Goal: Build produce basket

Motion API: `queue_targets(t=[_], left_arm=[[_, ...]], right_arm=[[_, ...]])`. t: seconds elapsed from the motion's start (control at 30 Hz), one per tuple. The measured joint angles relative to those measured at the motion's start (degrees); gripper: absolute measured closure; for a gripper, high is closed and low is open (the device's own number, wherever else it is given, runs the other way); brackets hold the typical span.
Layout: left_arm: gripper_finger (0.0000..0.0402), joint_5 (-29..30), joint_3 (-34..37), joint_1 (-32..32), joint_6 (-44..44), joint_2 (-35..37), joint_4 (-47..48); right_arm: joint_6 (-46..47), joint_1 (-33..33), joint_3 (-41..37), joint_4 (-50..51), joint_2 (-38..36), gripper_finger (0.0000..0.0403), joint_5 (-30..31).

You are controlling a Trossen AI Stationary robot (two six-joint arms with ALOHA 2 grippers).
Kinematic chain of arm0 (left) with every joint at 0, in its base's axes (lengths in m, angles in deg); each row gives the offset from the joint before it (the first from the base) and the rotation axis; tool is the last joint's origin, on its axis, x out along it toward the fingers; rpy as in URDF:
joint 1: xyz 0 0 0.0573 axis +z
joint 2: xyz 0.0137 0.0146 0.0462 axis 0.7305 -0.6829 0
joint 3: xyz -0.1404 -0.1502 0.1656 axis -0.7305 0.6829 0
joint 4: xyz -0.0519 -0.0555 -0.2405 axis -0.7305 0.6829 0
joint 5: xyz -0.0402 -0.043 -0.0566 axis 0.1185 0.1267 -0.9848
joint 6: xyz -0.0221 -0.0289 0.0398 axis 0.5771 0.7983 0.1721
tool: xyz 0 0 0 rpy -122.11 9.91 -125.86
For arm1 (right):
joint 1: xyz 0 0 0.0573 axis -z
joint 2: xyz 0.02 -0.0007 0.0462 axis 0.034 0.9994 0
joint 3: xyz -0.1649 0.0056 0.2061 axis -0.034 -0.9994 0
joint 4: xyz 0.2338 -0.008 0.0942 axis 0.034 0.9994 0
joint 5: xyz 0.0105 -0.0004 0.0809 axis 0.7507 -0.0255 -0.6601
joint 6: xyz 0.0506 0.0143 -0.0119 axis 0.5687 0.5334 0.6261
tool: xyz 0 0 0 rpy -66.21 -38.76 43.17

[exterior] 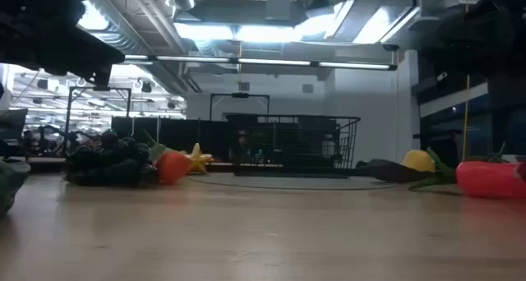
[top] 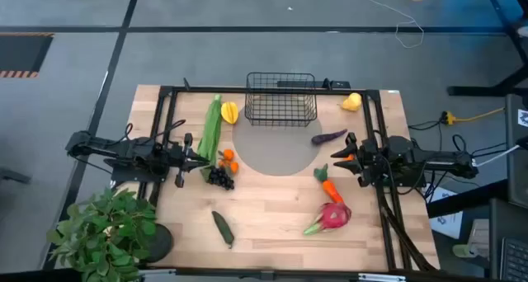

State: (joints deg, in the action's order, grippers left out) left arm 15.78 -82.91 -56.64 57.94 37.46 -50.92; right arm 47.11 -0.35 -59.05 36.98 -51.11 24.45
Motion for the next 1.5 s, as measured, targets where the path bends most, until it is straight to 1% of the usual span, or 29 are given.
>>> queue_targets(t=[1.3,1.43,1.5], left_arm=[[0.0379,-0.01,0.01,0.0,0.0,0.01,0.01],[0.0379,-0.01,0.0,0.0,0.0,-0.01,-0.01],[0.0379,-0.01,0.0,0.0,0.0,0.01,0.01]], right_arm=[[0.24,0.0,0.0,-0.11,0.0,0.026,0.0],[0.32,-0.02,-0.02,-2.39,-0.02,0.026,0.0],[1.99,-0.02,-0.02,-3.42,-0.02,0.026,0.0]])
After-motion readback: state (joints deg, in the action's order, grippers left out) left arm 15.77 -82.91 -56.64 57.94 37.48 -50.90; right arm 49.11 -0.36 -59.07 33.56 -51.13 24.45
